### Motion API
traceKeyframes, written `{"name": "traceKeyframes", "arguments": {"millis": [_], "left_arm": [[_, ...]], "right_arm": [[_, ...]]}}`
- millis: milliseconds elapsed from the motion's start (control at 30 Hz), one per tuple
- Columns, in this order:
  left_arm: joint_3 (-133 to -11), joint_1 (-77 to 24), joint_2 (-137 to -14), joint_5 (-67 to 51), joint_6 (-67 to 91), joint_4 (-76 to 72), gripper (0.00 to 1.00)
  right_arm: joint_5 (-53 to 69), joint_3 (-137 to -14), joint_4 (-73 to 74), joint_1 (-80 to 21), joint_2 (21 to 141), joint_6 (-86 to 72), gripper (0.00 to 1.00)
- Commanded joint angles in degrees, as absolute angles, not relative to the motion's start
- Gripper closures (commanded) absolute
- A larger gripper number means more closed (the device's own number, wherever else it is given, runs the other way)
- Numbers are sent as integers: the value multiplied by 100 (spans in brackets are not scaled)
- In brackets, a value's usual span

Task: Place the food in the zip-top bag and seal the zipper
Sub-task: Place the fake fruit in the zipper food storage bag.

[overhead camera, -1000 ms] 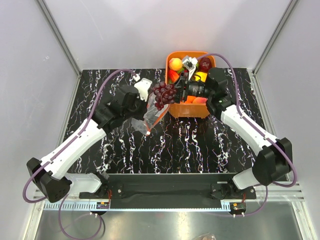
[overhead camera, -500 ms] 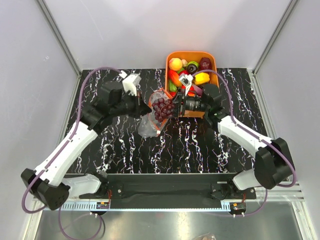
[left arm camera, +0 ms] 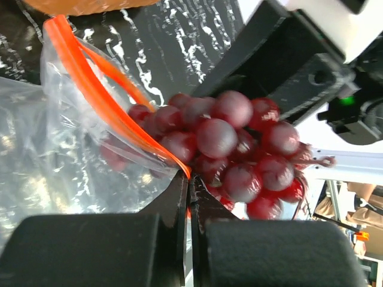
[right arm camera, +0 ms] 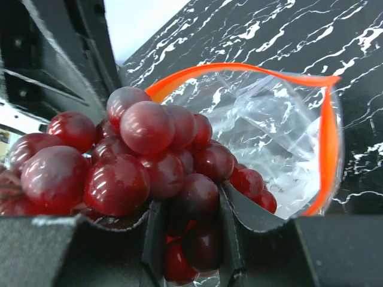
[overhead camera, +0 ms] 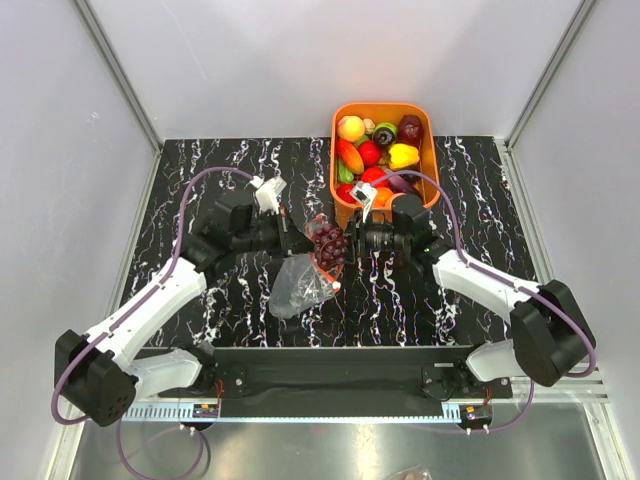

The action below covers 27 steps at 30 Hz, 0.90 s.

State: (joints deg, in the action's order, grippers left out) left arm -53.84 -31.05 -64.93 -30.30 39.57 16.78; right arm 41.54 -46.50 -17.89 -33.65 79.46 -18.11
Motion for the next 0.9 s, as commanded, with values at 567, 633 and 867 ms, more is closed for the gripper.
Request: {"name": "traceKeyframes", "arguments": {"millis": [567,633,867], "left_arm": [[-6293,-3296,-6029,-4314,4236,1389,100],[-6310,-3322,-6038,-4394,4271,1362,100],[-6407,-3699,-6494,-4342,3938,1485,100]], "right_arm": [[3023,-5001,-1239,-3946,8323,-765,76],[2980,-5071,-1196,-3955,8349,-756,76],[2418,-5580,-721,-4324,8472,-642,76]]}}
